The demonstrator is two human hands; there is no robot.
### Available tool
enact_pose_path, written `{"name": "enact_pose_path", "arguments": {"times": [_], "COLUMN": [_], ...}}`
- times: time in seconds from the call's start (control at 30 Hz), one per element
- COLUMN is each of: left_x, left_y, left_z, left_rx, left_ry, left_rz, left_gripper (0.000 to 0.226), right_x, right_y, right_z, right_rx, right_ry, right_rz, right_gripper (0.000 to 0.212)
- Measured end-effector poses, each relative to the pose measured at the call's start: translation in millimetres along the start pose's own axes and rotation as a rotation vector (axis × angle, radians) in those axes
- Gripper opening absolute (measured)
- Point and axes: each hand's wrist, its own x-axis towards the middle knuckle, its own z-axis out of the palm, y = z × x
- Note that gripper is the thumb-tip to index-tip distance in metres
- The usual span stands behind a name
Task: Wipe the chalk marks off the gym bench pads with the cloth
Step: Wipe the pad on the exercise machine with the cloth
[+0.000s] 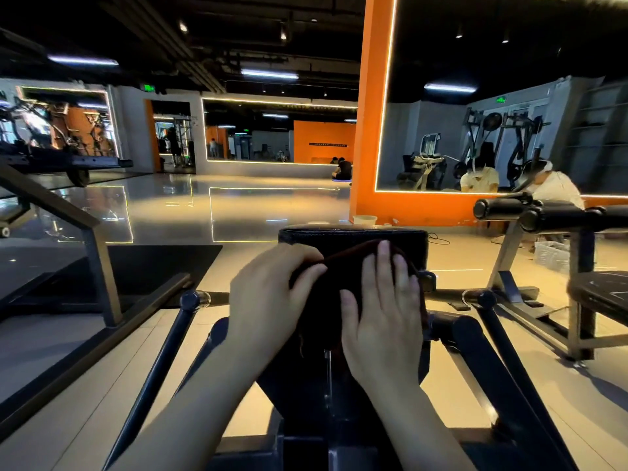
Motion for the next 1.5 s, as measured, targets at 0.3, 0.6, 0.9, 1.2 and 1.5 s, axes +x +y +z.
{"name": "enact_pose_path", "arguments": {"times": [0.3,0.6,0.9,1.2,1.5], "left_x": [-52,-58,-82,-89,-91], "left_y": [-27,-48,-84,-117,-112], "left_z": [1,-7,9,35,35], "left_rx": [-0.152,-0.174,0.003,0.263,0.199], "left_ry": [0.165,0.261,0.173,-0.058,0.032], "left_rz": [-0.274,-0.414,-0.437,-0.396,-0.430], "left_gripper": [0.030,0.026,0.038,0.050,0.049], "right_x": [55,56,55,58,52], "right_y": [25,-73,8,43,-53], "right_z": [3,32,-1,-1,30], "right_rx": [-0.172,-0.152,-0.179,-0.065,-0.053], "right_ry": [0.054,-0.019,0.017,0.130,0.157], "right_rz": [-0.079,-0.344,0.043,-0.221,-0.185], "right_gripper": [0.059,0.055,0.057,0.045,0.048]}}
